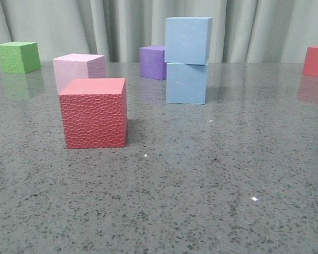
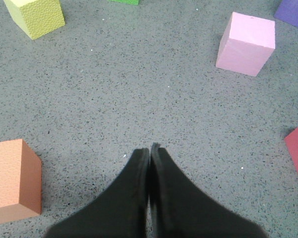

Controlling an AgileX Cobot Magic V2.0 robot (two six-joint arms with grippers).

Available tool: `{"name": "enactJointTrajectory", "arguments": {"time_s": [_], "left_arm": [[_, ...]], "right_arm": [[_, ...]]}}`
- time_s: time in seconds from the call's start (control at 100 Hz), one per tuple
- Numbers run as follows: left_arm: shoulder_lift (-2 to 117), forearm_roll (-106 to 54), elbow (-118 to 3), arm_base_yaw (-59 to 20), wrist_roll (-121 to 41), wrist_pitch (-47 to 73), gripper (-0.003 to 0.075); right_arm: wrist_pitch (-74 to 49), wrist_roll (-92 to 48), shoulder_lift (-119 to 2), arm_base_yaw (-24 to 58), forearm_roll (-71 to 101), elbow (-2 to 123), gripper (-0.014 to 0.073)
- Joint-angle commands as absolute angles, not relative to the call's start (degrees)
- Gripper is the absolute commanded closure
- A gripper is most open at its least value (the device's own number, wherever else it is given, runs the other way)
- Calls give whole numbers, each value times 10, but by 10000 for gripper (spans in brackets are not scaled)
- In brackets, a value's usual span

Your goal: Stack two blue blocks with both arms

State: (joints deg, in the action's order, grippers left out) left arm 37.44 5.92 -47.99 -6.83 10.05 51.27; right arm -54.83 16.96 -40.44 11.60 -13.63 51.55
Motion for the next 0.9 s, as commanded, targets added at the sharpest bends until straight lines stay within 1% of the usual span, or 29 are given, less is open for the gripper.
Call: {"name": "enactJointTrajectory", "arguments": {"time_s": [0.0, 0.66, 0.76, 0.89], "left_arm": [[374, 56, -495, -67, 107, 469, 739], [373, 67, -490, -67, 107, 466, 739], [367, 93, -466, -67, 107, 418, 739], [338, 99, -390, -67, 107, 286, 739]], "right_arm": [[-513, 167, -403, 113, -151, 529, 716], [-513, 167, -403, 113, -151, 529, 716], [-513, 167, -403, 113, -151, 529, 716], [-513, 167, -403, 113, -151, 529, 716]]}}
